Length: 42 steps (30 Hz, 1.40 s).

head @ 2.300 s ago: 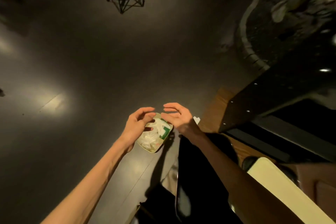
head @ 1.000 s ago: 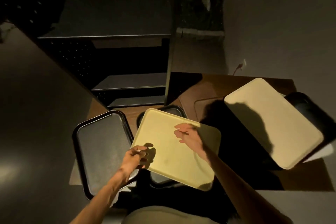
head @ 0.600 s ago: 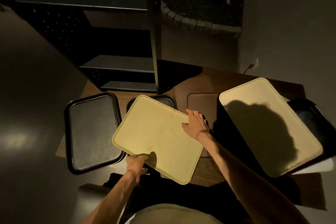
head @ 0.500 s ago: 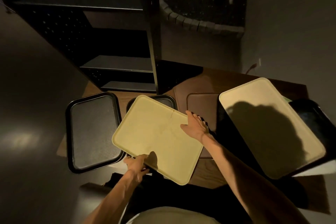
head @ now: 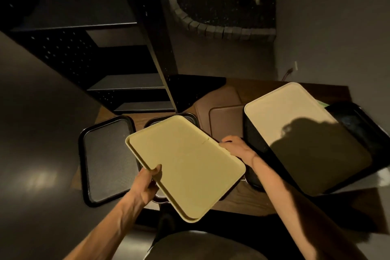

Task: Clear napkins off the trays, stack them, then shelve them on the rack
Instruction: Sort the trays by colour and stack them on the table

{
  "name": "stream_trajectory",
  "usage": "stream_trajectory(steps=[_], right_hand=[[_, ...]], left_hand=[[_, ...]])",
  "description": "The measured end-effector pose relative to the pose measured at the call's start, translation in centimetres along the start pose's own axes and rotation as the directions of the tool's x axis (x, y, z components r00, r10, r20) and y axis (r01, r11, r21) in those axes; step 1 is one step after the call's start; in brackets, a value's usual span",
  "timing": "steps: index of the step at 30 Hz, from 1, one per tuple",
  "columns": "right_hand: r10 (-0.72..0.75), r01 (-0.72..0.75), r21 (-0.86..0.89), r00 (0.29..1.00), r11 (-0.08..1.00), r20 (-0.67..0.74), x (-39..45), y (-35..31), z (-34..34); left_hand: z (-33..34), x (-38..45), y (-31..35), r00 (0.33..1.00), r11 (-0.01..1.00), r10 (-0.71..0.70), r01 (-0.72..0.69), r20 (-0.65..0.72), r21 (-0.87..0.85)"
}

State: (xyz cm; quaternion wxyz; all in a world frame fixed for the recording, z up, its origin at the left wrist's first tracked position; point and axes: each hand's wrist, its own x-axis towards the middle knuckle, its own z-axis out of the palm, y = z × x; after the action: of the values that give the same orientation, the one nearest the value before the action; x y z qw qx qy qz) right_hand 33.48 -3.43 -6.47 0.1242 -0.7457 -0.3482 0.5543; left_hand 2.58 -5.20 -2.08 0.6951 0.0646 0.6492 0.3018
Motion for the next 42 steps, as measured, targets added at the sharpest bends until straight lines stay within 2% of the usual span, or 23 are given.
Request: stream_trajectory(steps=[4,8,10,13,15,17,19,21,22,27,33,36,39,42], right_hand=[[-0.008,0.007,0.017,0.998,1.0,0.07,-1.3,0.1,-1.9],[-0.065,0.063,-0.055,0.997,0.997,-0.043,-2.3,1.4,-3.6],[-0.092,0.091,-0.019,0.992,0.996,-0.089,-3.0,1.7,-4.4],[-0.066,0.073,0.051,0.99,0.996,-0.125,-4.2,2.4,-5.6],[-0.062,0.067,0.018,0.978,0.998,-0.201,-4.7,3.6,-6.1],[-0.075,0.04,-0.108,0.936,0.993,-0.345,-4.6,5.5,-6.6],[-0.106,-0.016,-0.224,0.848,0.974,-0.52,-4.0,7.6,-7.1],[-0.097,-0.049,-0.206,0.761,0.977,-0.641,-4.6,8.8,-7.1],[-0.082,-0.059,-0.191,0.752,0.98,-0.654,-4.9,9.1,-6.9],[-0.053,-0.214,-0.349,0.784,0.912,-0.619,-6.9,10.0,-6.2],[-0.177,-0.214,-0.602,0.835,0.769,-0.522,-6.6,10.4,-6.7],[-0.202,-0.186,-0.646,0.855,0.741,-0.478,-7.2,8.8,-6.8],[-0.251,-0.177,-0.666,0.833,0.725,-0.493,-7.6,6.1,-6.3],[-0.32,-0.117,-0.609,0.765,0.784,-0.559,-8.0,3.2,-5.3]], left_hand=[[2.5,-2.0,1.8,0.996,0.996,-0.037,0.029,0.086,0.083],[6.3,-4.0,3.0,0.982,0.989,-0.068,0.043,0.174,0.144],[8.2,-4.8,3.7,0.98,0.984,-0.068,0.035,0.185,0.176],[10.6,-5.6,4.5,0.969,0.966,-0.034,-0.03,0.244,0.255],[12.3,-6.0,4.8,0.959,0.949,-0.014,-0.077,0.284,0.307],[13.8,-6.3,5.1,0.953,0.915,0.013,-0.133,0.303,0.381],[15.2,-6.4,5.2,0.947,0.854,0.052,-0.207,0.318,0.478],[16.3,-6.7,5.1,0.947,0.78,0.114,-0.273,0.301,0.563],[16.7,-6.7,5.1,0.947,0.754,0.144,-0.293,0.288,0.588],[16.8,-5.3,5.4,0.949,0.702,0.164,-0.305,0.271,0.643],[14.6,-2.7,4.2,0.977,0.749,0.139,-0.212,0.164,0.628],[13.2,-1.5,3.4,0.979,0.743,0.131,-0.2,0.155,0.638],[12.5,-1.1,2.7,0.977,0.754,0.116,-0.204,0.178,0.625],[12.5,-0.8,1.9,0.972,0.813,0.08,-0.192,0.221,0.549]])
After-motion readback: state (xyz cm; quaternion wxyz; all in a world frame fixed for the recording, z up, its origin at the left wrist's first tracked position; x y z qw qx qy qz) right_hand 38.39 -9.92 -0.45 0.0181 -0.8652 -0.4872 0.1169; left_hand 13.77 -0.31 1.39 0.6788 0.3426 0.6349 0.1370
